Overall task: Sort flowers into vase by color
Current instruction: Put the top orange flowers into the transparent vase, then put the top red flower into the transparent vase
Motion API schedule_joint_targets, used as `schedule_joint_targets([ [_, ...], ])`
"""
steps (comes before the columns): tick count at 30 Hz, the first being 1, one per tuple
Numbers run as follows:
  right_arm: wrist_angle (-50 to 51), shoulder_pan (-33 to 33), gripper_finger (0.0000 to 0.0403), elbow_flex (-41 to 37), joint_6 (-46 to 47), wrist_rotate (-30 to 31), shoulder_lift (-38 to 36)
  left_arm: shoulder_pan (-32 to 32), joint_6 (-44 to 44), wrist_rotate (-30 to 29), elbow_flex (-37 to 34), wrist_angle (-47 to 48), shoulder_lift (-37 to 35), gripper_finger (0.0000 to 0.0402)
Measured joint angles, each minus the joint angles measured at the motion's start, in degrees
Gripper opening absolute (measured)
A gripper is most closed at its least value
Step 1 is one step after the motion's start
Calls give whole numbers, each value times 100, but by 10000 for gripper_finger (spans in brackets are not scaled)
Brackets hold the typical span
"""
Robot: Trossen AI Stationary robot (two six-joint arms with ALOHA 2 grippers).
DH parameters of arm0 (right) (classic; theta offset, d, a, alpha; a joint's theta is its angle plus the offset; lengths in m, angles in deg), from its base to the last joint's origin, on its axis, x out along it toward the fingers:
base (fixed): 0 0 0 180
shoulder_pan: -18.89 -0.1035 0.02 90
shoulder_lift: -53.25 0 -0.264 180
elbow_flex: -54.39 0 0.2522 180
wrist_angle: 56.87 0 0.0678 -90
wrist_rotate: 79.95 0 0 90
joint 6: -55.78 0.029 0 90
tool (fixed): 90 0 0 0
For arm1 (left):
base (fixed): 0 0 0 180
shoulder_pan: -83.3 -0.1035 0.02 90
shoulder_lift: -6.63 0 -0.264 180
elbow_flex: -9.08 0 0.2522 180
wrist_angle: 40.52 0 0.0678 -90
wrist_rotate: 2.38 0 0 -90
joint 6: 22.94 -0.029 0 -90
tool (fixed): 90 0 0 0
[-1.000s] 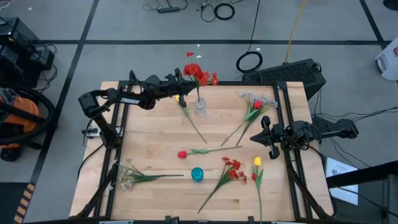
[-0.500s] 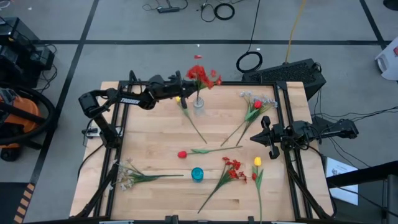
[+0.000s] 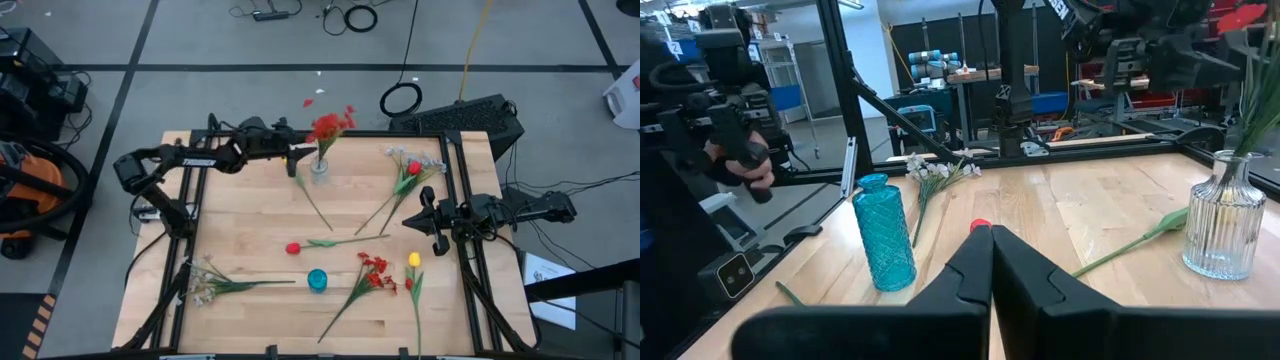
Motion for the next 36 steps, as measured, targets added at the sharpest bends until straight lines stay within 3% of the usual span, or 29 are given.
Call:
schedule_joint_targets([
  [10,0,1,0,1,0,0,2,-136,-492,-138,0,1721,-1000,157],
  [22,2,0,0,0,2,0,2,-86,-361,-1443,0,3797,-1860,157],
  [29,0,2,0,0,0,0,2,101,1217,-2369,0,5230,-2247,157],
  [36,-12,0,0,0,0,13,2,392,3602,-2521,0,6970,-2433,157],
])
